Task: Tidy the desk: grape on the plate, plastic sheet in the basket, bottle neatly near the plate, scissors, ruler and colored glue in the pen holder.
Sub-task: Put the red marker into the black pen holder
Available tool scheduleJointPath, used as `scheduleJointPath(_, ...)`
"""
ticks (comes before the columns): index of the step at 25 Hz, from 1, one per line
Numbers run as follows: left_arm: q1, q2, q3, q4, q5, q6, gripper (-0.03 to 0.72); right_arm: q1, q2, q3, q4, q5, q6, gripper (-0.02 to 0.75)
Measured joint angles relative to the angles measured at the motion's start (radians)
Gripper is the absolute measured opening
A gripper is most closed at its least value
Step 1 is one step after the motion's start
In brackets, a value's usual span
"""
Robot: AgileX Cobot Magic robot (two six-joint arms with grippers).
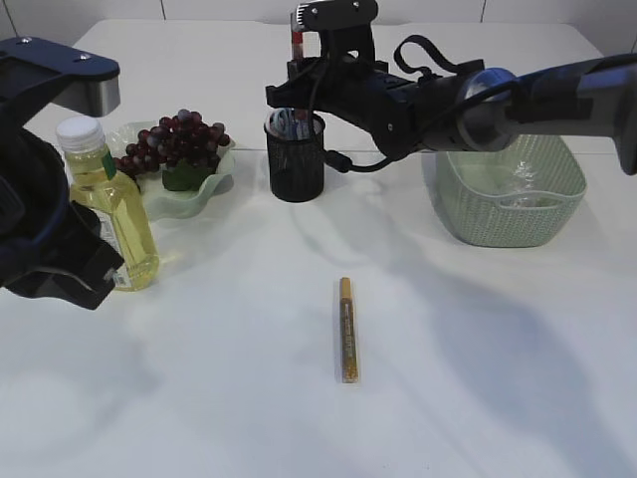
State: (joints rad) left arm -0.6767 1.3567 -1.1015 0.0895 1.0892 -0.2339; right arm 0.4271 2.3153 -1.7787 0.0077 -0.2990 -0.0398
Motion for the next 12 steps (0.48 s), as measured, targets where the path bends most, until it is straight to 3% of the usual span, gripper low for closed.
scheduleJointPath(12,0.0,0.0,0.0,0.002,0.0,0.0,0.235,-0.004,0.0,0.0,0.0,0.027,-0.007,0.152)
